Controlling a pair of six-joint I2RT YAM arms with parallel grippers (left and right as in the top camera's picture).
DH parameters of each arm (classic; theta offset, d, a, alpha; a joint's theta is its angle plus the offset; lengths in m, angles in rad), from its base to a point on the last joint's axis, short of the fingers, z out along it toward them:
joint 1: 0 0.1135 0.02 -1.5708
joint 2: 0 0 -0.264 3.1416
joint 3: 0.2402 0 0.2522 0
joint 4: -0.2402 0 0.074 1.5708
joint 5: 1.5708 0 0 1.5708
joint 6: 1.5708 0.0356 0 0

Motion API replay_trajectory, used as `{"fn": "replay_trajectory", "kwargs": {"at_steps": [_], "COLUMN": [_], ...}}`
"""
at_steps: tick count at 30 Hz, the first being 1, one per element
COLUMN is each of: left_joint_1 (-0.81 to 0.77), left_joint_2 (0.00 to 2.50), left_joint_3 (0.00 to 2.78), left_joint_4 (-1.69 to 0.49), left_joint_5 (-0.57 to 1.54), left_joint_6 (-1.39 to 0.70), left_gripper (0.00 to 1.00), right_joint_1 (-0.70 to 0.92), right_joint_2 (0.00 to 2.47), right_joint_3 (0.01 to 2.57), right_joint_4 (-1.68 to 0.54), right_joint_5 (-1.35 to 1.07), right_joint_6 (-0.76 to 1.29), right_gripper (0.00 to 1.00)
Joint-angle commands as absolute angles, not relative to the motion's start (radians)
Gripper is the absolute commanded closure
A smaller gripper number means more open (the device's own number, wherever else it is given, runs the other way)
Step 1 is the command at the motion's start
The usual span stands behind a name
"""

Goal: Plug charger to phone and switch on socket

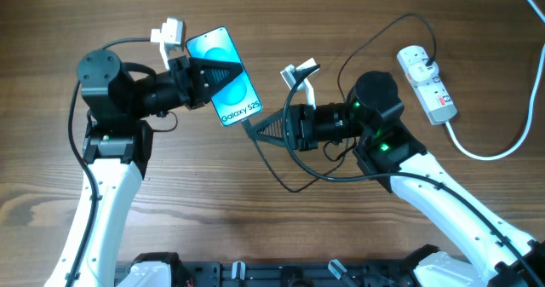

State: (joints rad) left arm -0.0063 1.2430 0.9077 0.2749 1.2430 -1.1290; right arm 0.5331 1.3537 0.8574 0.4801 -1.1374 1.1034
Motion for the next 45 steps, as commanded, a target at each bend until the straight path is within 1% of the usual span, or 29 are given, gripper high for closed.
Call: {"fn": "replay_trajectory", "kwargs": {"at_steps": [1, 5, 8, 11, 19, 26, 27, 28, 29, 31, 33, 34, 38, 41, 44, 45], "left_joint_1": [-0.02, -0.02, -0.02, -0.022, -0.07, -0.07, -0.07, -0.07, -0.07, -0.069, -0.069, -0.069, -0.069, -0.069, -0.069, -0.069], "left_joint_2": [1.224, 1.224, 1.224, 1.224, 1.224, 1.224, 1.224, 1.224, 1.224, 1.224, 1.224, 1.224, 1.224, 1.224, 1.224, 1.224], "left_joint_3": [0.913, 0.913, 0.913, 0.913, 0.913, 0.913, 0.913, 0.913, 0.913, 0.913, 0.913, 0.913, 0.913, 0.913, 0.913, 0.913], "left_joint_4": [0.273, 0.268, 0.197, 0.152, 0.152, 0.152, 0.152, 0.152, 0.152, 0.152, 0.153, 0.153, 0.153, 0.152, 0.153, 0.152], "left_joint_5": [1.359, 1.373, 1.372, 1.376, 1.373, 1.359, 1.356, 1.35, 1.341, 1.327, 1.309, 1.296, 1.241, 1.236, 1.227, 1.225], "left_joint_6": [-1.108, -1.108, -1.107, -1.102, -1.024, -1.024, -1.023, -1.023, -1.017, -0.998, -0.998, -0.998, -0.999, -0.998, -0.998, -0.998], "left_gripper": [0.96, 0.96, 0.96, 0.96, 0.96, 0.96, 0.96, 0.96, 0.96, 0.96, 0.96, 0.96, 0.96, 0.96, 0.96, 0.96], "right_joint_1": [0.518, 0.518, 0.519, 0.519, 0.52, 0.519, 0.519, 0.519, 0.519, 0.519, 0.519, 0.519, 0.519, 0.519, 0.519, 0.519], "right_joint_2": [1.352, 1.352, 1.352, 1.352, 1.352, 1.352, 1.352, 1.352, 1.352, 1.352, 1.352, 1.352, 1.352, 1.352, 1.352, 1.352], "right_joint_3": [0.873, 0.873, 0.873, 0.873, 0.873, 0.873, 0.873, 0.873, 0.873, 0.873, 0.873, 0.873, 0.873, 0.873, 0.873, 0.873], "right_joint_4": [0.512, 0.517, 0.526, 0.524, 0.542, 0.561, 0.56, 0.56, 0.559, 0.557, 0.532, 0.5, 0.409, 0.406, 0.402, 0.402], "right_joint_5": [-0.968, -0.923, -0.913, -0.913, -0.905, -0.887, -0.888, -0.894, -0.91, -0.969, -1.022, -1.054, -1.181, -1.277, -1.317, -1.318], "right_joint_6": [1.108, 1.098, 1.052, 1.051, 1.076, 1.103, 1.102, 1.1, 1.098, 1.074, 1.042, 1.015, 0.925, 0.918, 0.917, 0.917], "right_gripper": [0.96, 0.96, 0.96, 0.96, 0.95, 0.96, 0.89, 0.72, 0.6, 0.45, 0.34, 0.3, 0.23, 0.2, 0.18, 0.16]}}
